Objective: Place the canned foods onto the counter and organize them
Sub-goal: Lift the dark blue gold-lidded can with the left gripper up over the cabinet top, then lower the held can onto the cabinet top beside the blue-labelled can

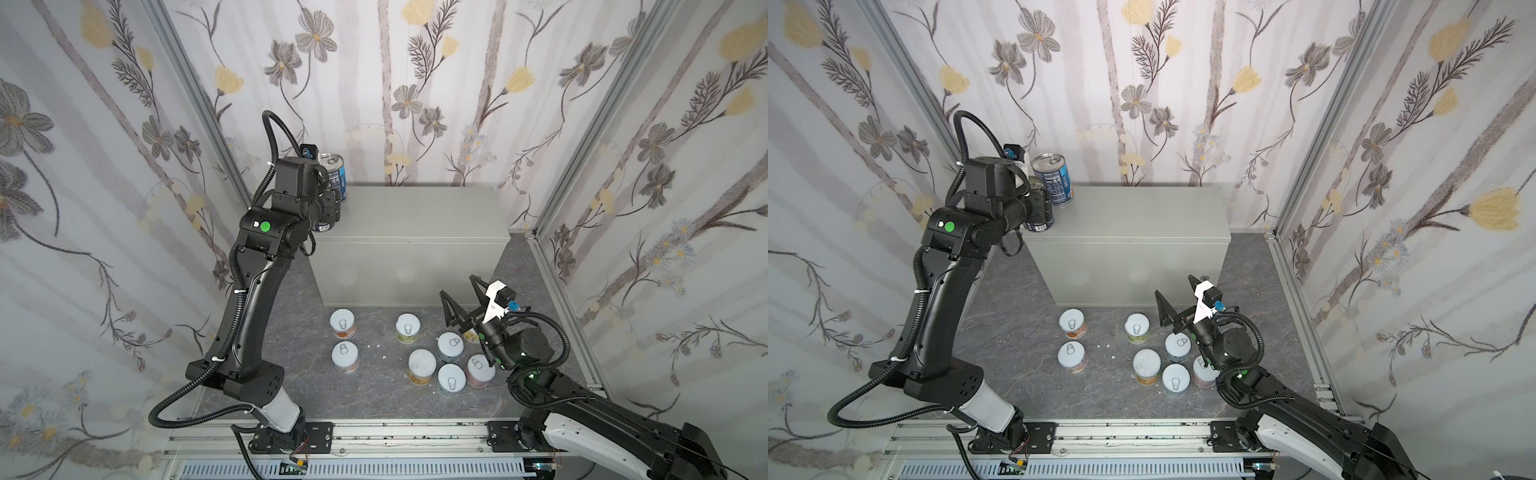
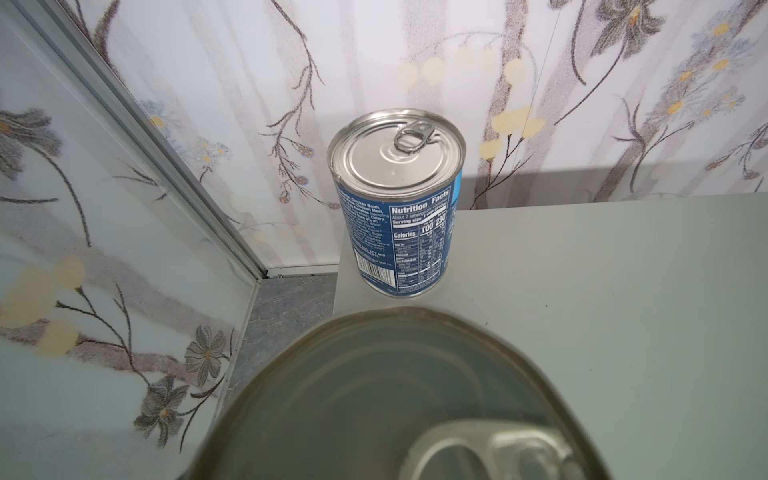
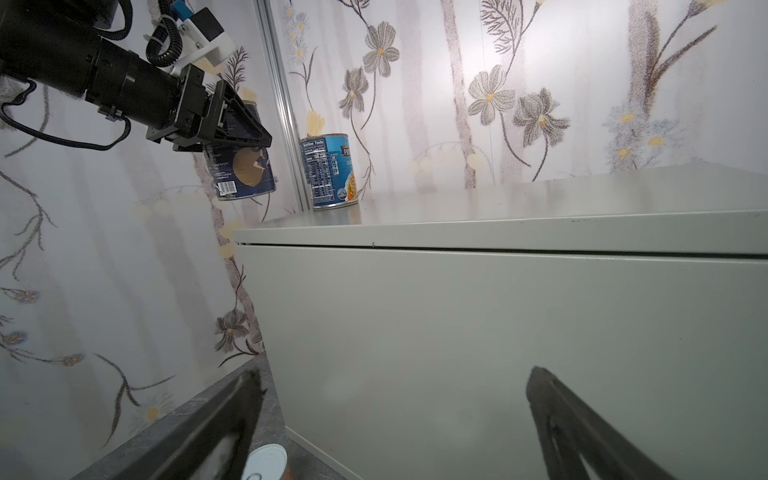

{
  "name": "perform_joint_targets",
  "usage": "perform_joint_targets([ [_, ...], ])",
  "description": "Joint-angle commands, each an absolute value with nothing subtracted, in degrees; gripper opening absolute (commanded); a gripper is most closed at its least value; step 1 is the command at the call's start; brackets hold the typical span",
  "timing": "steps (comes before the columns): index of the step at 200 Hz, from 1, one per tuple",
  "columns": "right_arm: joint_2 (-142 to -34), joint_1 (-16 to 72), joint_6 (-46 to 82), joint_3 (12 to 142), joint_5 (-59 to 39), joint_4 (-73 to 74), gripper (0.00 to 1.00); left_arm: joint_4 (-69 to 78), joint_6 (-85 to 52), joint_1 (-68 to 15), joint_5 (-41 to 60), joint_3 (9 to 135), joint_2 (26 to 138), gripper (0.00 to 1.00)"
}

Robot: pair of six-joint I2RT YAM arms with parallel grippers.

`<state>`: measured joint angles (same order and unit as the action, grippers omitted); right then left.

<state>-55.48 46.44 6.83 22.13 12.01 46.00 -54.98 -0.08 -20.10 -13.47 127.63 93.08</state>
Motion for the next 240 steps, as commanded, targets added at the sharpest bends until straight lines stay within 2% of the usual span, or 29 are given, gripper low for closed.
perform_joint_targets([
  [1,-55.4,46.5,6.8,21.7,13.0,46.8,1.00,-47.0,-0.1,-18.5,-7.0,125.5,92.0,0.00],
  [89,-57.5,46.5,6.6,23.3,13.8,47.4,1.00,-37.8,0.6,-10.5,9.9,115.6,88.9,0.00],
  [157,-57.5,46.5,6.4,23.3,15.0,47.6,1.00,-32.8,3.1,-9.5,12.1,113.2,90.0,0.00],
  [216,-57.6,46.5,6.7,23.4,15.3,46.7,1.00,-33.1,6.1,-9.6,10.1,113.7,91.7,0.00],
  [240,-57.7,46.5,6.8,23.6,15.3,46.7,1.00,-34.7,7.1,-9.6,9.7,114.9,92.5,0.05],
])
